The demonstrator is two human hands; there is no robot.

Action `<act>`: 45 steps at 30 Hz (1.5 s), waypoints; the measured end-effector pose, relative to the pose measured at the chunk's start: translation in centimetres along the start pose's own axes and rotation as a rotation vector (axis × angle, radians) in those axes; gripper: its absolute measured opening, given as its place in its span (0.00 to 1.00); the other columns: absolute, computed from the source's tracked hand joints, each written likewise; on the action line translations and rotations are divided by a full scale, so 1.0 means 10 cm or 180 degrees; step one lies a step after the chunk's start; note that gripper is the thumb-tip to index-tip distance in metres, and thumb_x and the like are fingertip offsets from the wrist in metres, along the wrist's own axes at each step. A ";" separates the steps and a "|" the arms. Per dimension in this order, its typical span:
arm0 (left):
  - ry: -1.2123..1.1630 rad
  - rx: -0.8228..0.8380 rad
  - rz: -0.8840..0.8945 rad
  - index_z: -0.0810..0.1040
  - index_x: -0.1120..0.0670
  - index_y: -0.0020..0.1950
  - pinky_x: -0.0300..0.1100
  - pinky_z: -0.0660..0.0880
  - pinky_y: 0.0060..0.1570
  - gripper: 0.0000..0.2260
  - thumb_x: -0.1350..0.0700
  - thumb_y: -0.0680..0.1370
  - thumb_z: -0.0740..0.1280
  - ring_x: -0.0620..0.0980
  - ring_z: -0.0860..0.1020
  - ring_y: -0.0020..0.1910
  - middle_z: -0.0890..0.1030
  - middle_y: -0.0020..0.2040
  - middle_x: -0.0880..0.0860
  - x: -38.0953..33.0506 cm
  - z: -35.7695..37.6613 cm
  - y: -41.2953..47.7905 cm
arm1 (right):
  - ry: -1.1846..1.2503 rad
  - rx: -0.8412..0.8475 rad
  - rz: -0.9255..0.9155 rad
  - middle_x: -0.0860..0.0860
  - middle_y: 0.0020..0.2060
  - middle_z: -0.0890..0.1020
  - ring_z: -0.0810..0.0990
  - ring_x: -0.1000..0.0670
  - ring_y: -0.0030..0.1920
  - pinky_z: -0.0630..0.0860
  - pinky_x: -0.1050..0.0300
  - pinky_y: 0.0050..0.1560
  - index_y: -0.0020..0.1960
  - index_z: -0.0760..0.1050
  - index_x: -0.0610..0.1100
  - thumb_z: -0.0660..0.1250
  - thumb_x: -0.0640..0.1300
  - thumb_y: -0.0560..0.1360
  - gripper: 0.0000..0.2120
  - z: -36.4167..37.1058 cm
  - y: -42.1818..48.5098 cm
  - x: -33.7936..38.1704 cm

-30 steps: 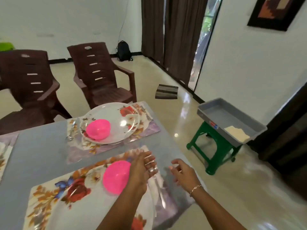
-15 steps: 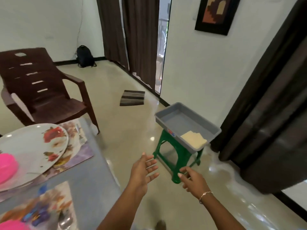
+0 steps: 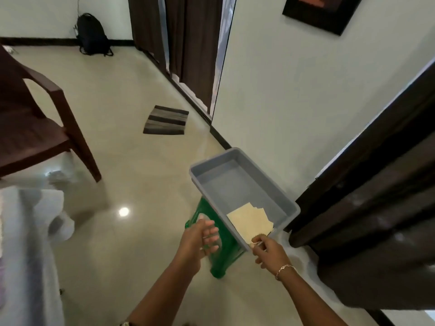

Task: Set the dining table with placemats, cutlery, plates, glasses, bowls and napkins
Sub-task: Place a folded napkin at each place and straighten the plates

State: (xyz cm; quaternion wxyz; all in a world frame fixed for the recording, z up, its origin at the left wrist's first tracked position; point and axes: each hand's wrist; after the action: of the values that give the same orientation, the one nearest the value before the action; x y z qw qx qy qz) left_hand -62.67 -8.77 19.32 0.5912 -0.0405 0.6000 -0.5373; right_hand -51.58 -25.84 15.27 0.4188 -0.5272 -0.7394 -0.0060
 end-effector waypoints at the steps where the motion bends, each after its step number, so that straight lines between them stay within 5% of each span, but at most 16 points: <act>1: 0.0016 0.0002 -0.0024 0.77 0.60 0.53 0.45 0.76 0.40 0.15 0.50 0.82 0.56 0.53 0.77 0.43 0.79 0.46 0.58 -0.04 0.08 0.06 | 0.0045 0.0009 0.0073 0.49 0.35 0.76 0.75 0.50 0.33 0.70 0.63 0.31 0.48 0.71 0.45 0.63 0.43 0.77 0.02 -0.05 0.11 -0.03; 10: 0.0544 -0.0121 -0.0072 0.77 0.58 0.49 0.47 0.75 0.45 0.14 0.49 0.81 0.58 0.53 0.77 0.42 0.79 0.42 0.55 -0.24 0.84 0.91 | 0.0486 0.0114 0.0681 0.45 0.36 0.77 0.75 0.49 0.30 0.72 0.59 0.32 0.45 0.72 0.44 0.63 0.38 0.76 0.03 -0.64 1.49 -0.49; 16: 0.0599 -0.0481 -0.0398 0.75 0.57 0.48 0.43 0.73 0.37 0.13 0.49 0.81 0.59 0.50 0.75 0.36 0.78 0.39 0.54 -0.25 1.40 1.57 | 0.0406 0.0541 0.1080 0.44 0.33 0.73 0.70 0.49 0.29 0.67 0.59 0.30 0.47 0.71 0.39 0.57 0.31 0.76 0.06 -0.78 2.56 -0.99; 21: 0.0654 -0.0719 -0.0782 0.74 0.54 0.44 0.41 0.72 0.37 0.12 0.48 0.81 0.59 0.49 0.74 0.35 0.76 0.36 0.52 -0.11 1.66 2.02 | -0.0179 0.0986 0.1066 0.46 0.45 0.74 0.75 0.44 0.48 0.73 0.53 0.51 0.55 0.77 0.37 0.56 0.33 0.76 0.13 -0.66 3.20 -1.40; 25: 0.0656 -0.0946 -0.0955 0.75 0.54 0.45 0.42 0.73 0.37 0.12 0.48 0.80 0.60 0.50 0.74 0.36 0.76 0.37 0.53 -0.01 1.74 2.26 | -0.0425 0.1325 0.0958 0.44 0.52 0.77 0.76 0.40 0.57 0.73 0.51 0.57 0.58 0.76 0.37 0.55 0.34 0.77 0.15 -0.52 3.54 -1.48; 30: 0.0755 -0.1111 -0.0998 0.76 0.56 0.46 0.43 0.74 0.40 0.12 0.48 0.80 0.60 0.51 0.75 0.39 0.77 0.40 0.55 0.03 1.79 2.46 | -0.0421 0.1245 0.0752 0.39 0.59 0.77 0.76 0.41 0.58 0.70 0.54 0.59 0.60 0.74 0.34 0.58 0.29 0.74 0.16 -0.35 3.89 -1.35; 34: 0.0706 -0.1208 -0.0961 0.76 0.56 0.47 0.43 0.74 0.39 0.12 0.48 0.80 0.61 0.52 0.76 0.41 0.78 0.41 0.55 0.07 1.76 2.59 | -0.0332 0.1311 0.0752 0.43 0.50 0.77 0.75 0.45 0.51 0.71 0.57 0.52 0.60 0.72 0.34 0.62 0.29 0.71 0.17 -0.21 4.10 -1.29; 37: 0.0672 -0.1261 -0.0973 0.77 0.57 0.49 0.44 0.74 0.40 0.13 0.48 0.80 0.61 0.52 0.76 0.42 0.78 0.42 0.55 0.12 1.70 2.61 | -0.0194 0.1354 0.0848 0.46 0.54 0.77 0.76 0.44 0.56 0.70 0.58 0.56 0.62 0.71 0.38 0.68 0.34 0.71 0.20 -0.13 4.18 -1.29; 39: 0.0598 -0.1301 -0.0953 0.77 0.57 0.50 0.45 0.75 0.41 0.13 0.48 0.80 0.60 0.52 0.76 0.42 0.78 0.43 0.55 0.15 1.66 2.59 | -0.0168 0.1459 0.0882 0.48 0.51 0.75 0.76 0.44 0.56 0.69 0.57 0.56 0.58 0.72 0.38 0.72 0.37 0.70 0.18 -0.09 4.20 -1.26; 41: 0.0531 -0.1346 -0.0922 0.77 0.57 0.51 0.46 0.75 0.43 0.13 0.48 0.80 0.60 0.52 0.76 0.43 0.78 0.44 0.55 0.17 1.63 2.54 | -0.0259 0.1571 0.0867 0.47 0.45 0.76 0.76 0.47 0.49 0.70 0.58 0.52 0.44 0.75 0.41 0.72 0.37 0.69 0.07 -0.06 4.19 -1.23; 45: 0.0336 -0.1442 -0.0854 0.76 0.57 0.51 0.45 0.75 0.41 0.13 0.48 0.80 0.60 0.51 0.77 0.42 0.78 0.43 0.54 0.22 1.55 2.44 | -0.0643 0.1486 0.0721 0.44 0.40 0.81 0.77 0.45 0.42 0.74 0.58 0.48 0.31 0.72 0.45 0.66 0.35 0.70 0.10 -0.02 4.15 -1.21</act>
State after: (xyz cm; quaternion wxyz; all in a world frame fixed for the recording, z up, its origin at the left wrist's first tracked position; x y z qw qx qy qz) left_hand -37.33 -9.26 5.27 0.4586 -0.2228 0.7242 -0.4643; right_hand -17.75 -16.85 -10.12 0.4511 -0.4937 -0.6951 0.2640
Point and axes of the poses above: each hand's wrist, its own y-axis towards the middle knuckle, its own z-axis out of the palm, x = y × z
